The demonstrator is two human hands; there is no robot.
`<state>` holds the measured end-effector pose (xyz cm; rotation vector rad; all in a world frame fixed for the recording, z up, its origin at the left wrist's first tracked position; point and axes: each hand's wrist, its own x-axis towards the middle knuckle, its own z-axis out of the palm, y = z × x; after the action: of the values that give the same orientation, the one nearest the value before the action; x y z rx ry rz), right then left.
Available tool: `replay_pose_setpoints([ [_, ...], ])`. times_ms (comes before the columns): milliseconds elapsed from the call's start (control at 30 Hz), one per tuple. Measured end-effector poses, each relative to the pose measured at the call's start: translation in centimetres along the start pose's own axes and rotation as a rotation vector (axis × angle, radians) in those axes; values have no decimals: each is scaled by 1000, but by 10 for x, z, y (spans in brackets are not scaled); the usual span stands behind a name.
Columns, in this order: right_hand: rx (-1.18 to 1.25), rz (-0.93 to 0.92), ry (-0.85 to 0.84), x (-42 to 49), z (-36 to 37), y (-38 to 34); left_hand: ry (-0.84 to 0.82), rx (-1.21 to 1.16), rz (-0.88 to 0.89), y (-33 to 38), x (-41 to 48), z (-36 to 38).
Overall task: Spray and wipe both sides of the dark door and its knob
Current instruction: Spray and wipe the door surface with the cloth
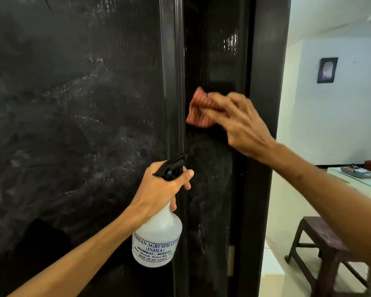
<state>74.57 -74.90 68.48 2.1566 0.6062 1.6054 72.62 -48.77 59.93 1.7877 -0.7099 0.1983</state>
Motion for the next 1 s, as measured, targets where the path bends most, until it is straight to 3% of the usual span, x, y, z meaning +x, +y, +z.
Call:
replay_pose_setpoints([
  [67, 12, 124, 76, 15, -6, 6, 22, -15, -3, -5, -5, 4],
  [133, 50, 129, 99, -5, 7, -14, 46, -26, -5, -12, -12, 7],
  [267, 17, -210, -98, -104, 36, -83, 65, -45, -13, -27, -32, 13],
  [367, -31, -375, -206, -109, 34, -80, 55, -54, -24, -38, -44, 17],
  [433, -17, -266, -109, -76, 28, -59, 68, -60, -39, -45, -48, 20],
  [533, 65, 86, 24, -47, 21, -40, 87, -82, -34, -53, -51, 33],
  [567, 72, 107, 26, -57, 25, -47, 94, -92, -36, -58, -56, 38],
  [633, 92, -25, -39, -102, 41, -79, 107, -104, -45, -68, -65, 47],
  [733, 76, -367, -235, -193, 61, -136, 128, -121, -77, -90, -86, 57],
  [833, 43, -476, -306, -201, 58, -131, 129, -120, -112, -106, -101, 67],
  [900, 49, -346, -177, -163, 50, -109, 140, -133, -138, -113, -107, 70],
  [1000, 90, 20, -51, -117, 42, -84, 158, -123, -141, -119, -114, 73],
])
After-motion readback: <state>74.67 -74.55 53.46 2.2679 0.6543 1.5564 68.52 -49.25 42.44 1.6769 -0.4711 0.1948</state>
